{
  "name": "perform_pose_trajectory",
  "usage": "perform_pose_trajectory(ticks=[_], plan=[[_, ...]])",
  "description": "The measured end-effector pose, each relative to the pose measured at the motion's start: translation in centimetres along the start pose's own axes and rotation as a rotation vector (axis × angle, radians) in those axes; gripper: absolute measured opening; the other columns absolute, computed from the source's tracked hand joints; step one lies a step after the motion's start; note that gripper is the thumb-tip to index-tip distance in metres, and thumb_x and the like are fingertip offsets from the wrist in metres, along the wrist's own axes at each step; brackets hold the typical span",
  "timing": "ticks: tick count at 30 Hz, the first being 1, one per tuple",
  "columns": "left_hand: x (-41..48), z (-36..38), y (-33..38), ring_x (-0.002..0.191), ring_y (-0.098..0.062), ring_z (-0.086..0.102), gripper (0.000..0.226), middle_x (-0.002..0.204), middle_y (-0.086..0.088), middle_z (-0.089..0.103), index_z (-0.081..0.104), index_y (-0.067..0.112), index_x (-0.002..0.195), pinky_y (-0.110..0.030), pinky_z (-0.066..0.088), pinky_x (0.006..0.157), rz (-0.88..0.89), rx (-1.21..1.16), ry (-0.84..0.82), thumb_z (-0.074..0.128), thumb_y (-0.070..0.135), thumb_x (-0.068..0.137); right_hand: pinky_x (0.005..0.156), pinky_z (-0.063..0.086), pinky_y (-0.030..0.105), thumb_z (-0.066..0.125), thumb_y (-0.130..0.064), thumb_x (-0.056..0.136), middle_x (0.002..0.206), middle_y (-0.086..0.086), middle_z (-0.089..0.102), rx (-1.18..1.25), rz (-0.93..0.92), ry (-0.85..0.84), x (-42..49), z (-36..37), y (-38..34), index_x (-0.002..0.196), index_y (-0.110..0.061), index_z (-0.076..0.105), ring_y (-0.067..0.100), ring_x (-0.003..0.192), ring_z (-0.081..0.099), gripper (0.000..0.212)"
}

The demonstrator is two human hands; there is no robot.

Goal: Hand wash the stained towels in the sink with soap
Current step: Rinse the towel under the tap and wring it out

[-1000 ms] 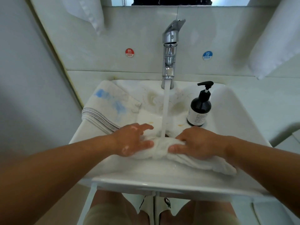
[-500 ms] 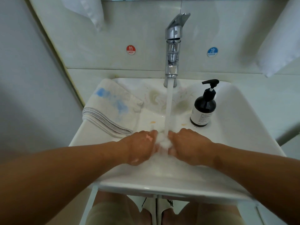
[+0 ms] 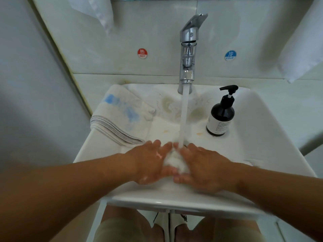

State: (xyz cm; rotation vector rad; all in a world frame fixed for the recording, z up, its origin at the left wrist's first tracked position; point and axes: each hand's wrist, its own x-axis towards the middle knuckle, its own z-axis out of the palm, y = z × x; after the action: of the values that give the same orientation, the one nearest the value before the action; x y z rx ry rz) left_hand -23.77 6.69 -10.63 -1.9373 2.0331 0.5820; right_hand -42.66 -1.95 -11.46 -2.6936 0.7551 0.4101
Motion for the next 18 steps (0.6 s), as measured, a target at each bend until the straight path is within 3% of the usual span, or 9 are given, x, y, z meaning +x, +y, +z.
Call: perform_pose_trajectory(ticks=[4, 6, 8, 10, 12, 14, 16, 18], plan=[[2.5, 1.6, -0.9, 0.106, -0.032, 0.061, 0.064, 0.123, -0.012, 0.053, 0.039, 0.017, 0.140, -0.044, 0.053, 0.090, -0.036, 0.098, 0.119, 0.029, 0.066, 0.099, 0.089, 0.055, 0.044, 0.052, -0.061, 0.095, 0.136, 0.003, 0.052, -0.084, 0.010, 0.046, 1.6, 0.2, 0.8, 0.149, -0.031, 0.023, 0.027, 0.102, 0.064, 0.069], [3.0, 2.0, -1.4, 0.093, -0.032, 0.063, 0.057, 0.115, -0.015, 0.060, 0.046, 0.012, 0.133, -0.042, 0.055, 0.079, 0.009, 0.137, 0.147, 0.027, 0.054, 0.099, 0.082, 0.056, 0.043, 0.048, -0.067, 0.094, 0.123, 0.002, 0.058, -0.113, 0.034, 0.068, 2.1, 0.3, 1.0, 0.143, -0.026, 0.032, 0.027, 0.091, 0.063, 0.066], [3.0, 1.8, -1.4, 0.093, -0.034, 0.064, 0.053, 0.109, -0.017, 0.063, 0.048, 0.008, 0.128, -0.037, 0.051, 0.075, -0.011, 0.089, 0.182, 0.028, 0.049, 0.102, 0.083, 0.054, 0.043, 0.044, -0.070, 0.094, 0.113, 0.005, 0.061, -0.122, 0.058, 0.075, 2.2, 0.1, 1.0, 0.137, -0.024, 0.038, 0.029, 0.094, 0.062, 0.063], [2.9, 1.5, -1.4, 0.093, -0.034, 0.063, 0.063, 0.105, -0.014, 0.063, 0.052, 0.015, 0.119, -0.039, 0.049, 0.076, -0.013, 0.050, 0.235, 0.023, 0.067, 0.096, 0.080, 0.052, 0.040, 0.051, -0.066, 0.093, 0.106, 0.003, 0.062, -0.085, 0.047, 0.101, 2.0, -0.5, 1.1, 0.124, -0.028, 0.050, 0.027, 0.093, 0.062, 0.049], [2.6, 1.2, -1.4, 0.085, -0.028, 0.062, 0.078, 0.092, -0.007, 0.063, 0.058, 0.021, 0.104, -0.039, 0.050, 0.075, 0.009, 0.030, 0.233, 0.015, 0.084, 0.085, 0.068, 0.046, 0.031, 0.060, -0.073, 0.083, 0.087, -0.008, 0.062, 0.051, 0.022, 0.127, 1.7, -0.8, 1.4, 0.097, -0.034, 0.057, 0.015, 0.080, 0.061, 0.042], [2.3, 0.8, -1.5, 0.073, -0.019, 0.062, 0.072, 0.078, 0.000, 0.065, 0.062, 0.025, 0.087, -0.037, 0.052, 0.071, 0.027, -0.062, 0.204, 0.025, 0.086, 0.086, 0.062, 0.043, 0.026, 0.071, -0.074, 0.073, 0.074, -0.009, 0.066, 0.246, 0.042, 0.096, 1.6, -1.0, 1.7, 0.083, -0.031, 0.061, 0.005, 0.070, 0.061, 0.045], [1.8, 0.0, -1.7, 0.073, -0.017, 0.061, 0.062, 0.079, 0.001, 0.066, 0.063, 0.027, 0.081, -0.034, 0.048, 0.069, 0.023, -0.155, 0.218, 0.037, 0.083, 0.087, 0.069, 0.050, 0.029, 0.074, -0.074, 0.070, 0.079, -0.010, 0.068, 0.307, 0.058, 0.100, 1.4, -1.3, 2.0, 0.088, -0.031, 0.066, 0.007, 0.076, 0.063, 0.047], [1.6, -0.4, -2.1, 0.099, -0.021, 0.061, 0.059, 0.108, -0.001, 0.066, 0.067, 0.030, 0.110, -0.034, 0.047, 0.084, -0.022, -0.178, 0.286, 0.043, 0.079, 0.087, 0.083, 0.050, 0.034, 0.064, -0.078, 0.076, 0.104, -0.012, 0.061, 0.179, 0.053, 0.161, 1.1, -1.3, 2.1, 0.112, -0.038, 0.059, 0.013, 0.095, 0.060, 0.054]])
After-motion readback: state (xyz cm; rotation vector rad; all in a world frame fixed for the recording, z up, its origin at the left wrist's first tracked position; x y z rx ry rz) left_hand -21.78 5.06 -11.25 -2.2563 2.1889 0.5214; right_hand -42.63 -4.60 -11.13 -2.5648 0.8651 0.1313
